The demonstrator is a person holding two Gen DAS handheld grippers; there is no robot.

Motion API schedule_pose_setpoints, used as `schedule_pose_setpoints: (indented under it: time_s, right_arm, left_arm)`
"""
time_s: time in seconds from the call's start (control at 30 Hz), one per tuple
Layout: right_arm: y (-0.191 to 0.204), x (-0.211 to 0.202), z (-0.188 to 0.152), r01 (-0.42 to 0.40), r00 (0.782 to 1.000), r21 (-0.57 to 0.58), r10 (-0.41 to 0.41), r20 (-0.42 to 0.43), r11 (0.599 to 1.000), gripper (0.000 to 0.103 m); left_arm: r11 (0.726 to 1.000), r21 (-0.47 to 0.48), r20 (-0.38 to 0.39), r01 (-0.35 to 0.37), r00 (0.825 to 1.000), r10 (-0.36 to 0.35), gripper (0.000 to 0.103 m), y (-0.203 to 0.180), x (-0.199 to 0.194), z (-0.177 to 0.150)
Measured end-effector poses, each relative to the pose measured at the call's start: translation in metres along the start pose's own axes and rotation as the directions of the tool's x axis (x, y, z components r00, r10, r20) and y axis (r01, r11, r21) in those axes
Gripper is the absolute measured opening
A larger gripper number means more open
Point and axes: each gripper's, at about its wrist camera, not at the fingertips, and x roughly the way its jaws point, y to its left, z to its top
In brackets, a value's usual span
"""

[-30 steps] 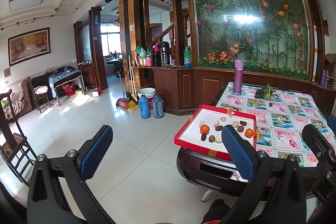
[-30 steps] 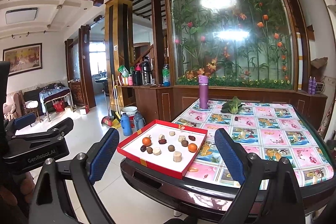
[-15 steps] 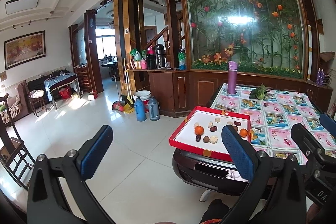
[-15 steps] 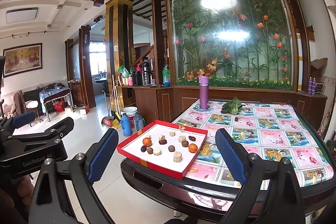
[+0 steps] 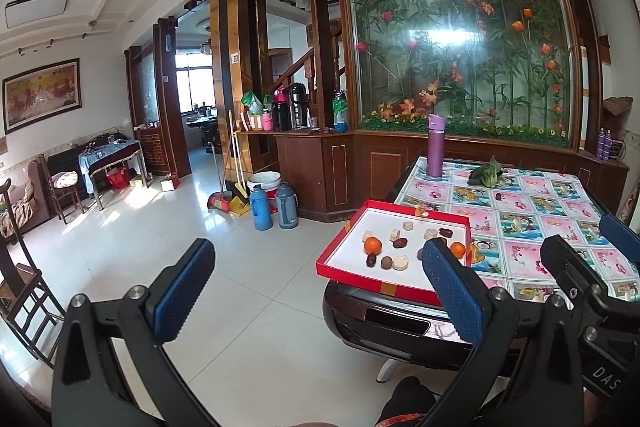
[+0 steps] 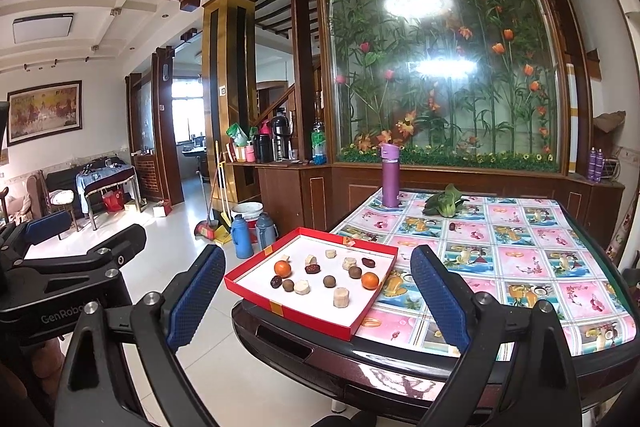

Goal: Organize fruits

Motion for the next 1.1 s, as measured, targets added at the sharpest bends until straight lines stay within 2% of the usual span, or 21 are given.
schedule_pose_setpoints:
  time_s: [0.63, 0.8, 1.1]
  right_arm:
    - [0.001, 0.001, 0.000, 0.002, 1.000, 0.003, -0.002, 0.003, 1.000, 0.095]
    - [0.001, 0.014, 0.007, -0.016, 1.000, 0.002, 0.016, 0.006, 1.000, 0.095]
    - [0.005, 0.038, 0.024, -0.029, 0.999, -0.005, 0.029, 0.046, 1.000, 0.097]
  left_arm:
    - [1.000, 0.003, -0.007, 0.015, 1.000, -0.015, 0.103, 0.001, 0.001, -0.003]
    - [1.000, -0.002, -0.020, 0.017, 1.000, -0.017, 0.103, 0.002, 0.003, -0.004]
    - [0.997, -0.031, -0.064, -0.064, 0.996, 0.062, 0.103, 0.020, 0.027, -0.007]
